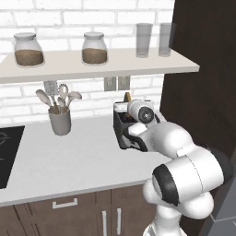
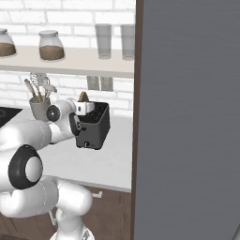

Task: Start the toaster. Once the lever pops up, take the bread to the plate on the dining counter.

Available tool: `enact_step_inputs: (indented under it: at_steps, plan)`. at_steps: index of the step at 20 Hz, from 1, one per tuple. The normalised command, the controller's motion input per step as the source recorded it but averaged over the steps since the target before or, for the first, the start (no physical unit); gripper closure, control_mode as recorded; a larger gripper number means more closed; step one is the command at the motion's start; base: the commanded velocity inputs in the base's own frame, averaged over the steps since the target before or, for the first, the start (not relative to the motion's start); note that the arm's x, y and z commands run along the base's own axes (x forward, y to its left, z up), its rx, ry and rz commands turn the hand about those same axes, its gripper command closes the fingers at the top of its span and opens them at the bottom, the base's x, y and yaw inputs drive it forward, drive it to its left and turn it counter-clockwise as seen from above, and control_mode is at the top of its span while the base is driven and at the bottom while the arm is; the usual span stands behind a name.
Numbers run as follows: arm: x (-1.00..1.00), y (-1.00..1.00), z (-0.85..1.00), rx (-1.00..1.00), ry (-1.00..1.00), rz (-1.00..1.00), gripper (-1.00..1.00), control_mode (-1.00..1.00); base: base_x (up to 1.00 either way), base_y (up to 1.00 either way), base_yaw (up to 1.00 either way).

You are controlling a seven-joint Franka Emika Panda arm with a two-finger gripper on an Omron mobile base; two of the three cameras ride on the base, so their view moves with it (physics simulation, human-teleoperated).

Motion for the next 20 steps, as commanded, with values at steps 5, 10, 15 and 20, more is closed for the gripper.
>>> enact_step_inputs:
  at_steps: [5, 10, 15, 20]
  plan:
    - [-0.21, 0.06, 0.44, 0.0, -0.01, 0.0, 1.0, -1.0, 0.0, 0.0, 0.0]
    - [-0.45, 0.07, 0.47, 0.0, 0.02, -0.02, 1.0, -1.0, 0.0, 0.0, 0.0]
    - [-0.79, 0.02, 0.32, 0.01, 0.02, -0.03, 1.0, -1.0, 0.0, 0.0, 0.0]
    - [-0.78, 0.0, 0.44, 0.0, 0.0, 0.0, 1.0, -1.0, 0.0, 0.0, 0.0]
